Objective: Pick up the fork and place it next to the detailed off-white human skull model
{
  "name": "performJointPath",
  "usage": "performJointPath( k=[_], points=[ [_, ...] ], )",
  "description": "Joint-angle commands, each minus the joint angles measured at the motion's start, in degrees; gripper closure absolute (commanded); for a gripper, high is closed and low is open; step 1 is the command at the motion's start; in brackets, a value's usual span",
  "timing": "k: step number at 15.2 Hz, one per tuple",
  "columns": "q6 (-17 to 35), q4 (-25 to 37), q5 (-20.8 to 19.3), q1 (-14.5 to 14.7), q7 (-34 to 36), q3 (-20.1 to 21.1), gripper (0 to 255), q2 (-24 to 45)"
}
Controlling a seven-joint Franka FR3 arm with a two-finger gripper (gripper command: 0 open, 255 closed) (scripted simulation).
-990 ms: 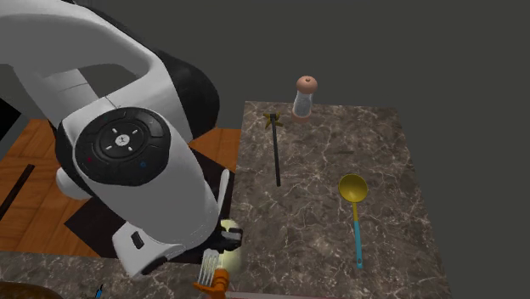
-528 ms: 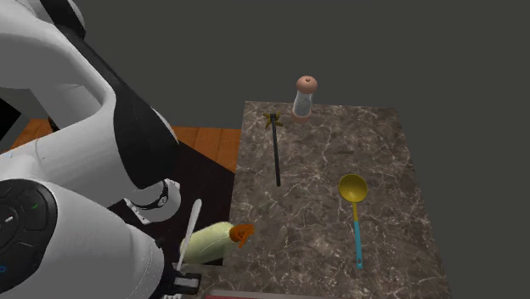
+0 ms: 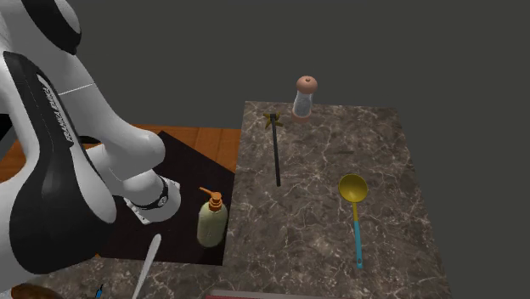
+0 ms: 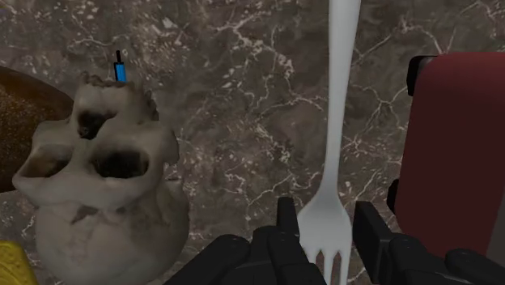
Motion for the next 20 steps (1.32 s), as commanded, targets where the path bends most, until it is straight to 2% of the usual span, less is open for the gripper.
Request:
performJointPath(
  k=[1, 11, 20],
  points=[
    [0.3, 1.5, -1.0, -0.9, -2.6, -2.1, 255, 1.7],
    [2.2, 12.8, -2.6, -4.4, -15.8, -12.4, 255, 14.4],
    [1.5, 28.7, 1.8, -7.4, -28.6, -20.4, 255, 29.9]
  ],
)
